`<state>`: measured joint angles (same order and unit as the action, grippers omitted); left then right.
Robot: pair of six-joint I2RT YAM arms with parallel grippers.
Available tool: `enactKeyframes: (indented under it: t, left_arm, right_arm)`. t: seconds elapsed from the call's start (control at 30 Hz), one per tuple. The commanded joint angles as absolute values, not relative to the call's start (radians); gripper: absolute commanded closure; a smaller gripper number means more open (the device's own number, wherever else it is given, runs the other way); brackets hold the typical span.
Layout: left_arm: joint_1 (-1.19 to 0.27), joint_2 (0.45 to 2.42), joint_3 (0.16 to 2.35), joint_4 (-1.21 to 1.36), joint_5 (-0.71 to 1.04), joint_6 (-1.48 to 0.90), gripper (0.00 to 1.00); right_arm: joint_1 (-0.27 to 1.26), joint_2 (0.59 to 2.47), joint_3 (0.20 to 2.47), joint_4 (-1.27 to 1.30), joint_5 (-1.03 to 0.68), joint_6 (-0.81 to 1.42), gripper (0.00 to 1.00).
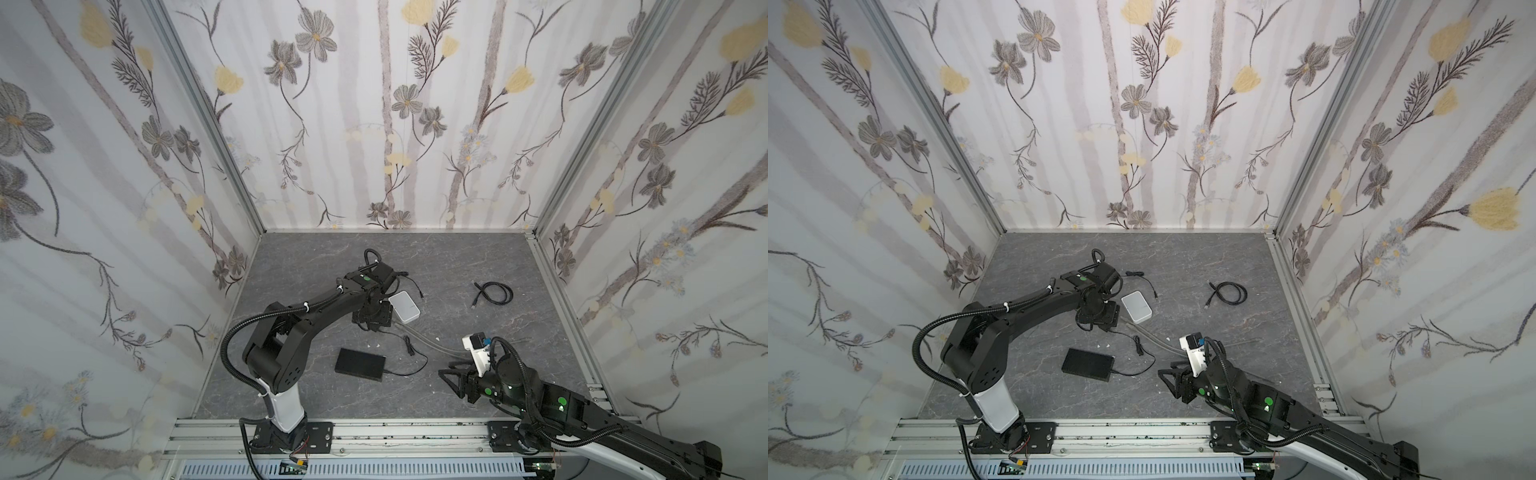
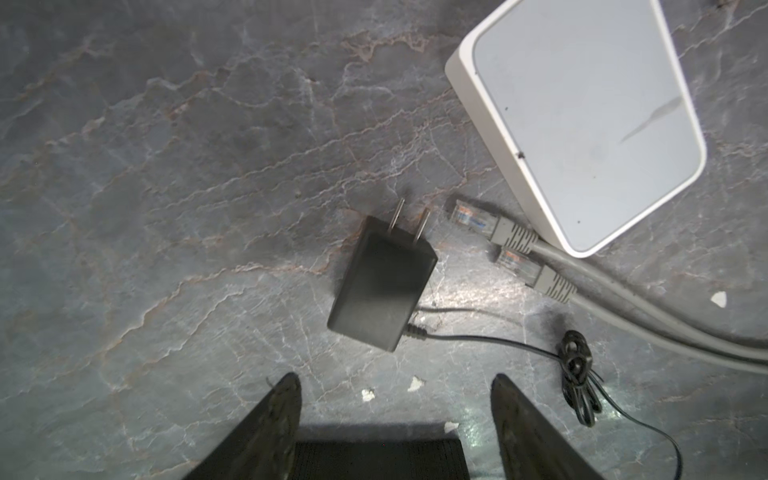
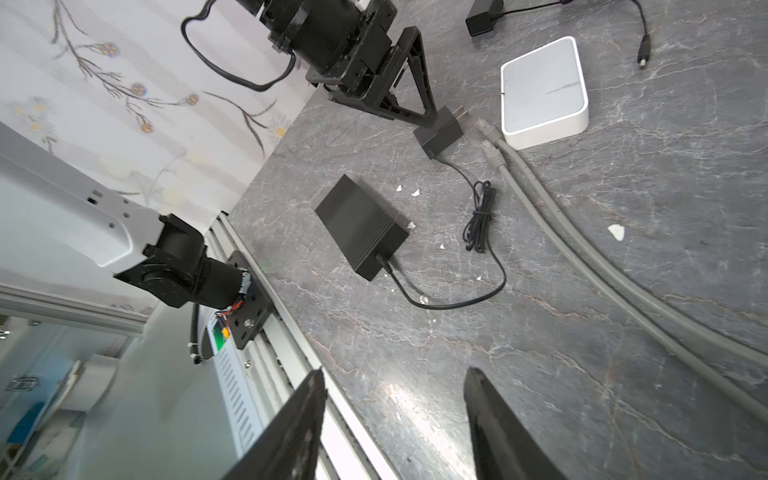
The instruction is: Insert the plug into the switch port
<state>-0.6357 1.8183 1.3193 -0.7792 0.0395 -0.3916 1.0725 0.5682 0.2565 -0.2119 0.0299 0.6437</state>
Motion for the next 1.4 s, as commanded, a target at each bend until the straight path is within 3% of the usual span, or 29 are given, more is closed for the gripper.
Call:
enactKeyframes:
  t: [0.0, 0.2, 0.43, 0.67, 1.0, 1.37]
  left_arm:
    - [-0.627, 1.871, 1.364, -0.773, 0.077, -0.356, 0.28]
    - [-0.606, 1.95, 1.397, -0.785, 0.059, -0.354, 0.34]
    - [-0.566, 1.968, 1.384, -0.758, 0.072, -0.325, 0.34]
    - [-0.555, 1.988, 1.369, -0.715, 0.112, -0.322, 0.58]
    - [-0.504, 1.892, 1.29, -0.659, 0.132, -0.408, 0.71]
    - [-0.236, 1.779, 1.177, -0.51, 0.152, -0.593, 0.71]
  right_arm:
    - [1.049, 0.629, 0.254, -0.143, 0.017, 0.542, 0.46]
    - [1.017, 0.785, 0.25, -0.091, -0.019, 0.538, 0.46]
    - [1.006, 0.765, 0.236, -0.084, -0.014, 0.541, 0.46]
    - [0.975, 0.76, 0.236, -0.084, -0.022, 0.536, 0.48]
    - [0.942, 0.832, 0.26, -0.06, -0.051, 0.497, 0.48]
    - [0.931, 0.907, 0.285, -0.023, -0.078, 0.454, 0.47]
